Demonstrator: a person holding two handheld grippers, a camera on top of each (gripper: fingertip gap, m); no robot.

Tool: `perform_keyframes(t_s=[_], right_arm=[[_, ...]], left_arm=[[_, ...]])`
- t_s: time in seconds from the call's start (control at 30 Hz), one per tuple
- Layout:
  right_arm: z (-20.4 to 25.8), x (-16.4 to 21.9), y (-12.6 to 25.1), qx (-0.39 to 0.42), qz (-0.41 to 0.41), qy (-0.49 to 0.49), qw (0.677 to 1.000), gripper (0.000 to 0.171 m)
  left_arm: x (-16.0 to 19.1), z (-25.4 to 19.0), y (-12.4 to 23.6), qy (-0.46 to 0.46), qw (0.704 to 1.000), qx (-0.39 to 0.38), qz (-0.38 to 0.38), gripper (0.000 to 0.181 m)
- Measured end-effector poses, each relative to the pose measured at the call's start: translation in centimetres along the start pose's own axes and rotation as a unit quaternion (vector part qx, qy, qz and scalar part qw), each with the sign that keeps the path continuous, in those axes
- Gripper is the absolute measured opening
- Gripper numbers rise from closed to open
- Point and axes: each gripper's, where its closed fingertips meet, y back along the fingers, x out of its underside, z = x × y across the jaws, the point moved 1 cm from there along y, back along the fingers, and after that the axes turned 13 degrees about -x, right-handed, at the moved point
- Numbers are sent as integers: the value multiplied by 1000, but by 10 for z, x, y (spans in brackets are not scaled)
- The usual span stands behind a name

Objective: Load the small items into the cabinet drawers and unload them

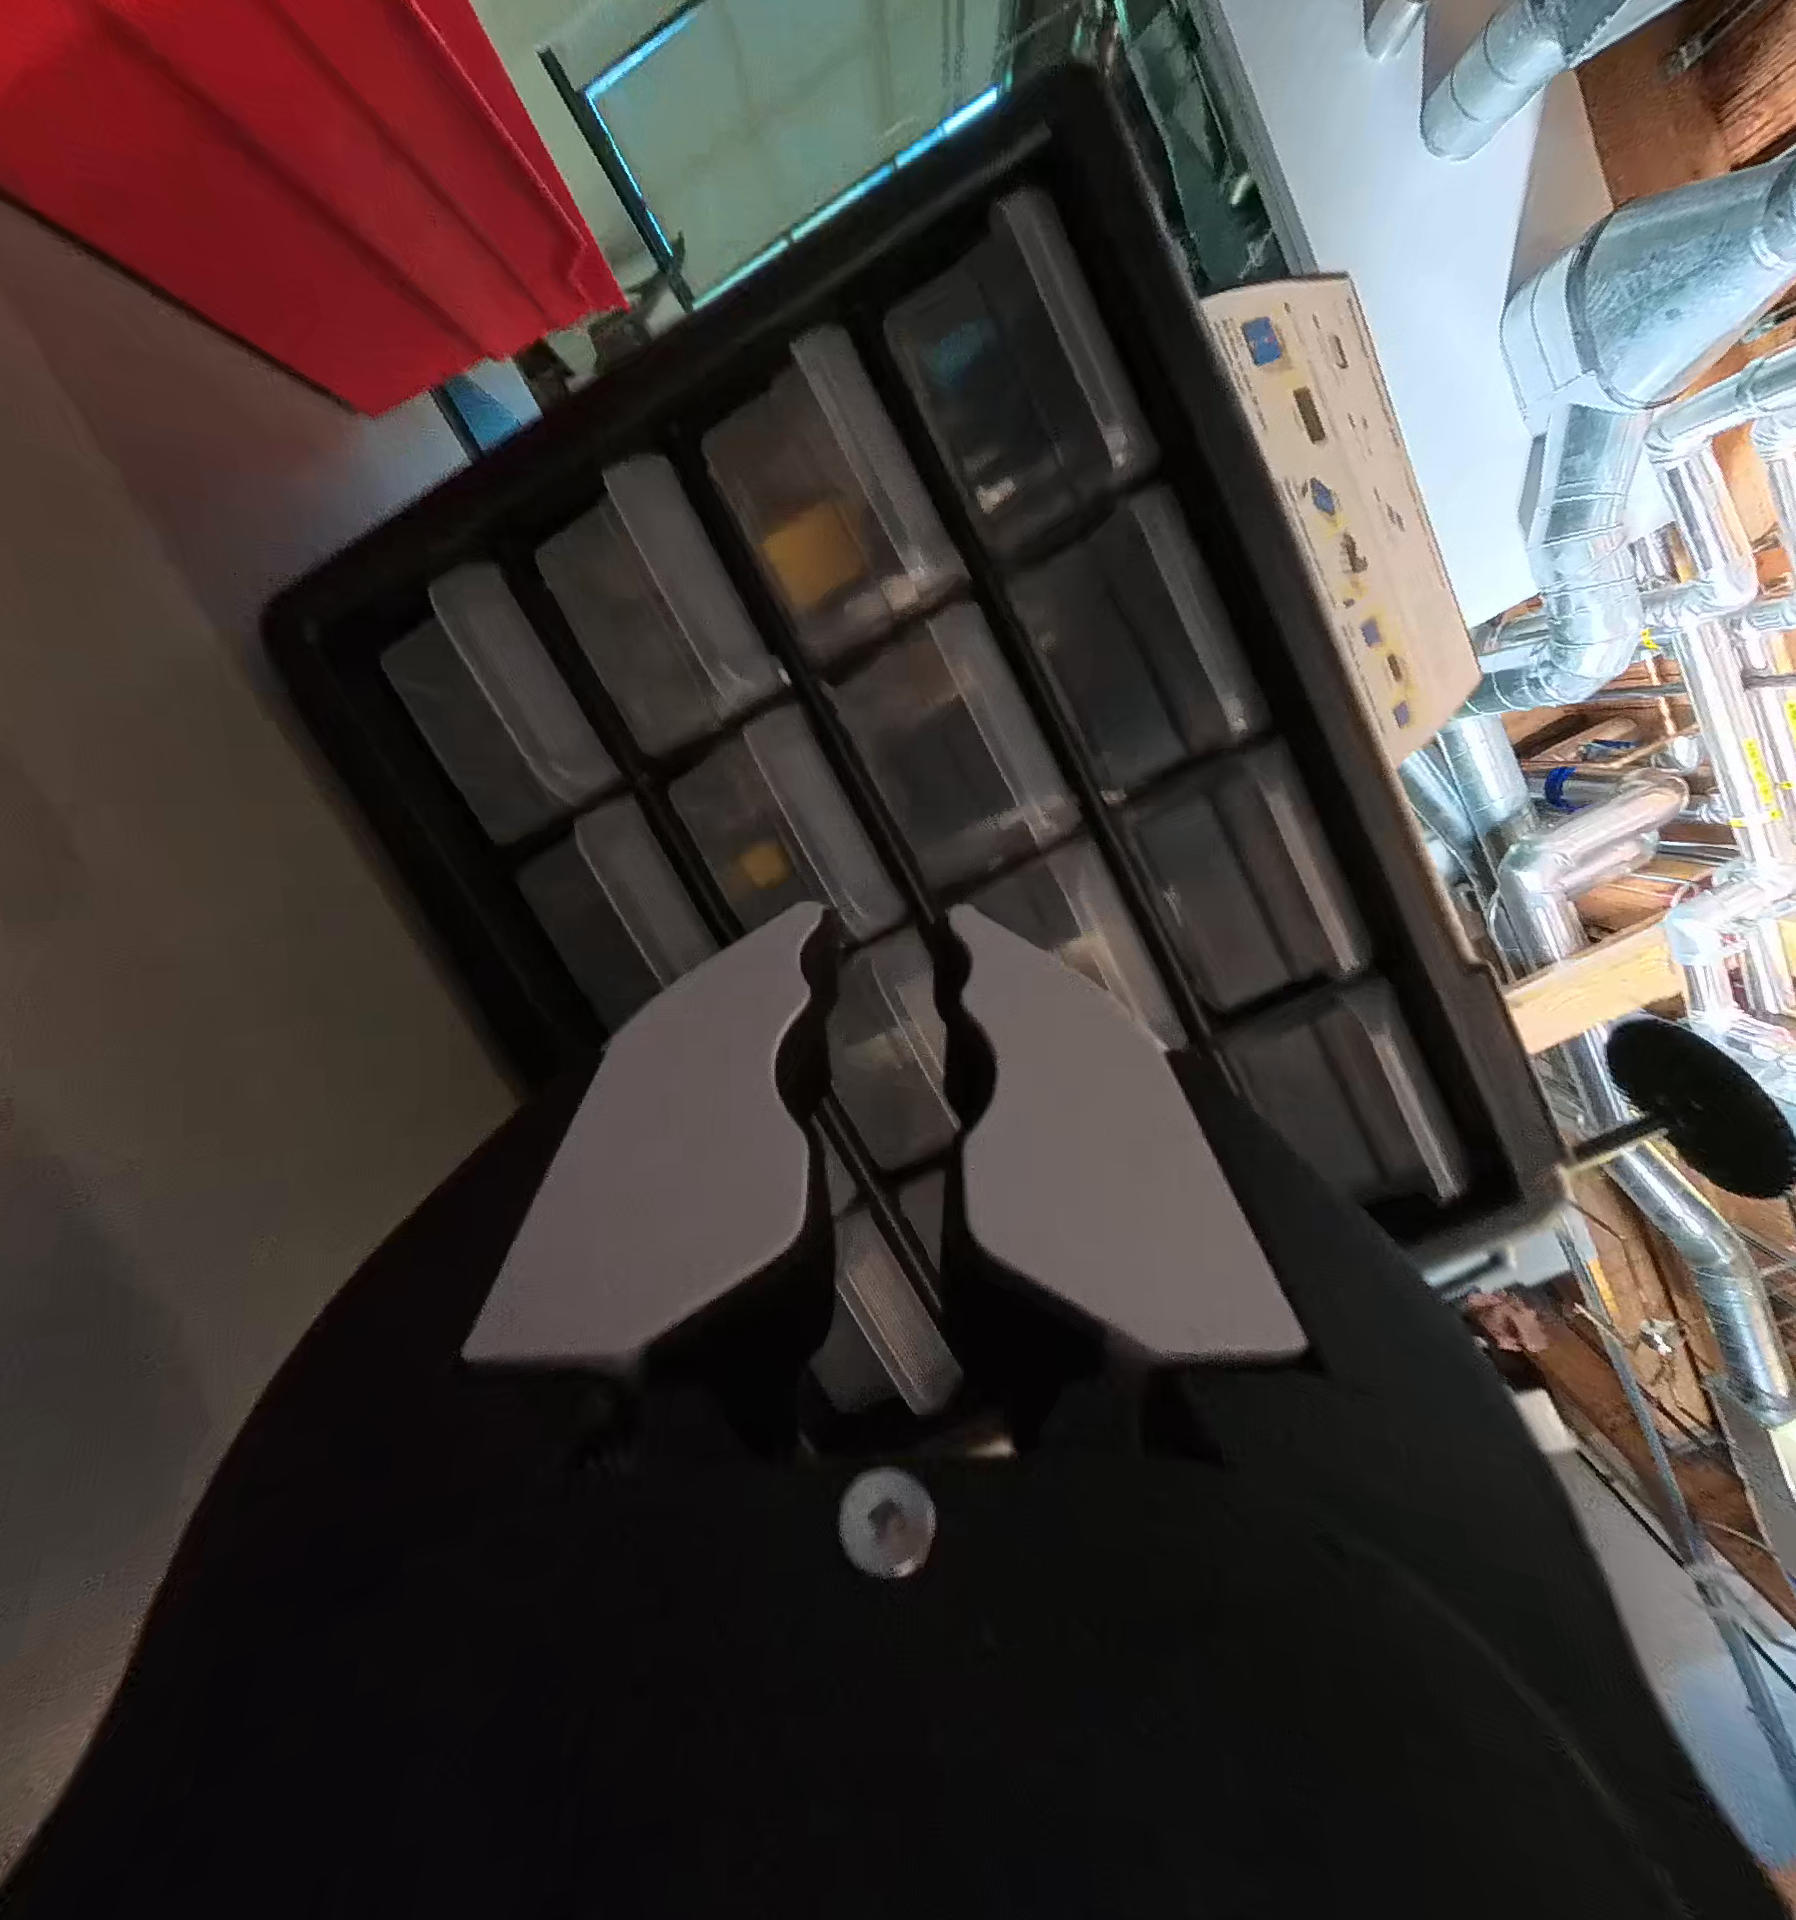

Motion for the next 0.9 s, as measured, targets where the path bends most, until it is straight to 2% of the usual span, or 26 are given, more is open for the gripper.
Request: perform_keyframes(t_s=[0.27, 0.33, 0.43, 0.53, 0.6, 0.67, 0.7, 0.9], right_arm=[[-4, -56, -39, 35, -57, 74, 995, 17], [-7, -59, -51, 46, -43, 109, 992, 18], [-13, -65, -58, 110, -15, 206, 972, 19], [-5, -64, -69, 88, -1, 205, 975, 19], [-12, -63, -73, 111, 15, 224, 968, 16], [-12, -64, -74, 100, 6, 215, 971, 15], [-14, -65, -72, 102, 3, 204, 974, 9], [-10, -70, -53, 101, -11, 210, 972, 8]], left_arm=[[3, 4, -2, 0, 1000, -3, 7, 57], [4, 8, -1, 6, 1000, -5, 10, 57], [5, 13, 0, 12, 1000, -11, 13, 57], [6, 16, 0, 20, 1000, -8, 14, 57], [8, 19, -2, 20, 1000, -12, 20, 57], [10, 23, -4, 18, 999, -21, 25, 57], [11, 23, -6, 16, 999, -23, 27, 57], [22, 23, -14, 8, 998, -30, 49, 57]])
